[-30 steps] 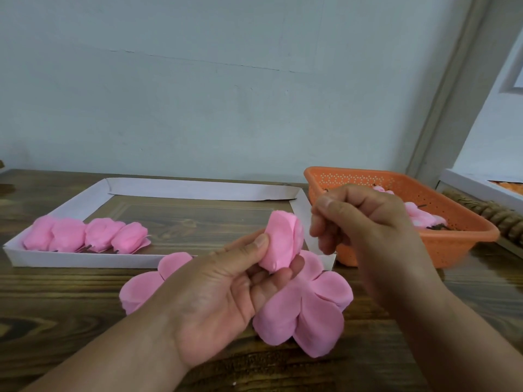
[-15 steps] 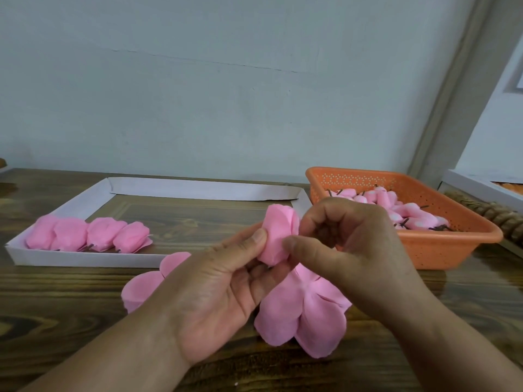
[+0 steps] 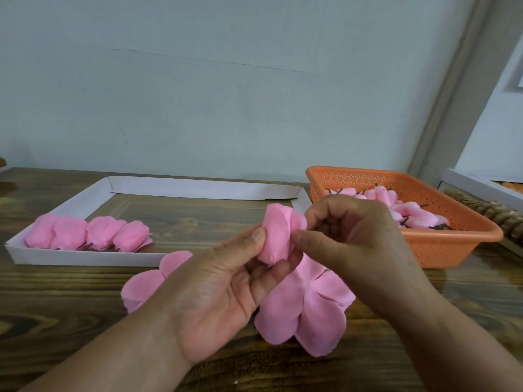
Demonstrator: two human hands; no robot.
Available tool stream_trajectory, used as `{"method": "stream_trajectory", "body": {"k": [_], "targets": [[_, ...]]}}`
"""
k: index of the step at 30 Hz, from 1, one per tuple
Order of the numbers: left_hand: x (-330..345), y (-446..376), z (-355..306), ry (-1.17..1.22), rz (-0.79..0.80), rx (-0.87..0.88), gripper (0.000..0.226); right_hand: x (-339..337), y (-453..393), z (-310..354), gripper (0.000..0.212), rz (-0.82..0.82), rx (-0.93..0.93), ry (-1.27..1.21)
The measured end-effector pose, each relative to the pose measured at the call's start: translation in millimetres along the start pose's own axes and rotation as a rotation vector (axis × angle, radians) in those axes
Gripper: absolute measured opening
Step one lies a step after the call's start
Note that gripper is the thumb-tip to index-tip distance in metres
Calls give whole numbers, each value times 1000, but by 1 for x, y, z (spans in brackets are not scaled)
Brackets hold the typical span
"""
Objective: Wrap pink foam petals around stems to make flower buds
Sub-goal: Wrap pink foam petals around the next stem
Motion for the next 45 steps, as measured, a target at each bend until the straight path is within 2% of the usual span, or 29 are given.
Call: {"method": "stream_trajectory", "body": {"k": [4,12,16,20,30,41,45], "targets": [[0,-1,0,-37,39,15,29,2,1,3,12,-9,-35,-1],[-7,-5,-1,-87,19,61,35,8,5,12,24,-24,-162,117],[-9,-5,0,-78,-13,71,36,8,6,11,24,-39,-189,151],[-8,-3,0,-91,-21,64,31,11,7,13,14,-49,-207,217],[-9,-1,-1,-98,-69,83,32,16,10,11,27,-77,-227,416],[-9,-1,-2,-137,-92,107,28,16,11,11,7,-102,-272,327],[-8,-2,-3,-140,-77,109,26,15,10,17,11,-32,-333,256]]}}
Point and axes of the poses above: each hand's wrist, its own y-axis away from the middle knuckle, its own x-axis out of the palm, z = x × y, the point moved 7 cm from there along -y, towards the middle knuckle, and after that the axes turned 1 degree about -y, right-handed, at the moved point
